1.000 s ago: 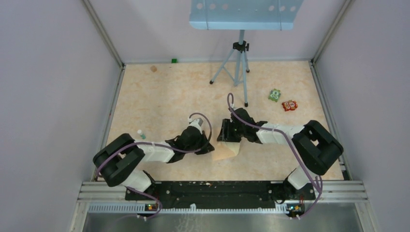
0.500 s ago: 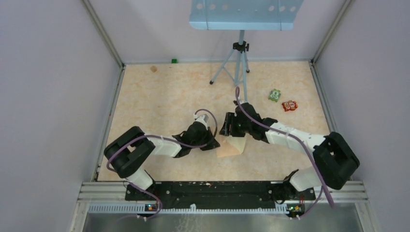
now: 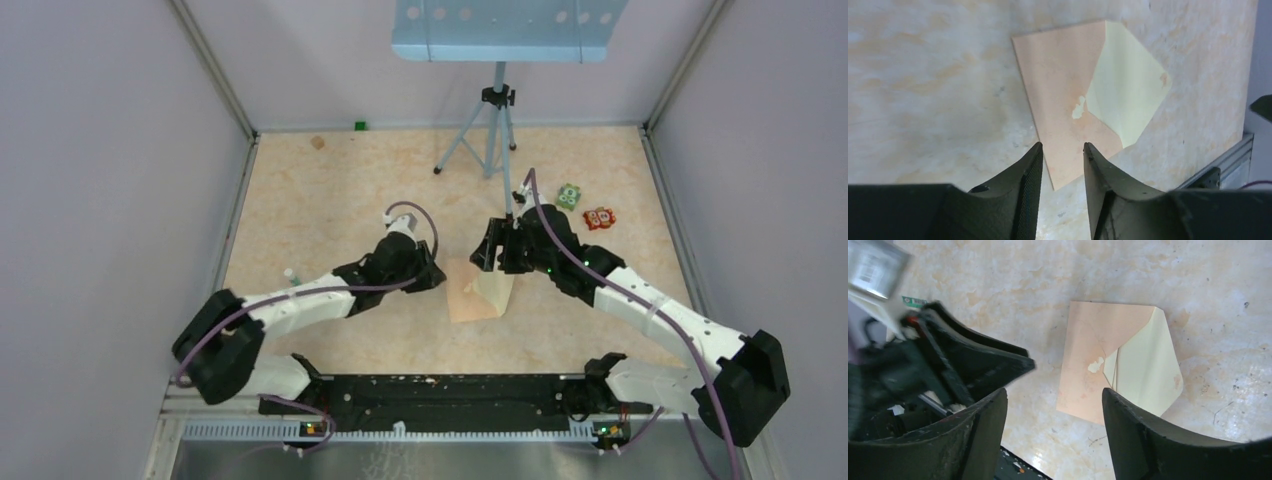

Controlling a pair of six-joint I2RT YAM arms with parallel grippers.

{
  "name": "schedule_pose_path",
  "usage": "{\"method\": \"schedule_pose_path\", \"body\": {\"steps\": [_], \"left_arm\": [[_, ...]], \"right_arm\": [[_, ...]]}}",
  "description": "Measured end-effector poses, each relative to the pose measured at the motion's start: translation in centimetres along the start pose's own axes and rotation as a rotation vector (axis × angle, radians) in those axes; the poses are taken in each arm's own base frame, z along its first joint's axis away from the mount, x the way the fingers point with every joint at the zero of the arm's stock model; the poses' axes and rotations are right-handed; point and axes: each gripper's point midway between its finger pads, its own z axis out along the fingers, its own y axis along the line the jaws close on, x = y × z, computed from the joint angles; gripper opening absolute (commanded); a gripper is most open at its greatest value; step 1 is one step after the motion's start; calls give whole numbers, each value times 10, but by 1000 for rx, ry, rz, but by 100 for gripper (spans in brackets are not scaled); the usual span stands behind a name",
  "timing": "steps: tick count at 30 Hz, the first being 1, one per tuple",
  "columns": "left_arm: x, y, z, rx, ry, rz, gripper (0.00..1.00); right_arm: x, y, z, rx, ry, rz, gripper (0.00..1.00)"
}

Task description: Place the letter into the envelope and seal it

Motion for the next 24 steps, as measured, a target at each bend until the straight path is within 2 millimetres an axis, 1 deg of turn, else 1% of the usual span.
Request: {"method": "schedule_pose_path", "body": {"steps": [2, 3, 4, 5, 6, 7, 8, 11, 13, 16, 18, 20, 22, 24], "left_arm": [[-23, 4, -23, -43, -74, -7, 60], [-36, 7, -35, -74, -121, -15, 69], [-48, 13, -48, -112, -168, -27, 73], [-57, 19, -59, -146, -205, -34, 75], [-67, 31, -73, -201, -250, -54, 76], [-73, 39, -84, -240, -278, -66, 80], [-79, 53, -97, -305, -306, -84, 84], [-89, 88, -128, -477, -360, -128, 90], [-94, 117, -148, -608, -387, -158, 94], [-99, 164, -175, -799, -412, -219, 97], [-101, 197, -193, -928, -417, -269, 97], [-102, 221, -207, -1019, -412, -305, 97], [-103, 237, -216, -1080, -407, -330, 96], [-106, 248, -222, -1114, -401, -344, 96]], "right_arm": [[-2, 1, -5, -7, -10, -9, 75], [-4, 2, -6, -13, -16, -14, 76], [-4, 3, -8, -18, -20, -16, 77], [-5, 4, -8, -23, -22, -18, 78], [-5, 5, -8, -29, -24, -20, 78], [-5, 5, -8, -33, -24, -23, 78], [-5, 6, -8, -39, -23, -24, 78], [-4, 9, -6, -63, -22, -28, 78], [-1, 10, -5, -81, -19, -28, 78], [5, 12, -2, -106, -9, -28, 78], [9, 12, -1, -117, 4, -28, 78], [12, 12, -1, -124, 13, -28, 78], [14, 13, -1, -132, 16, -29, 78], [14, 14, -1, -139, 15, -29, 78]]}}
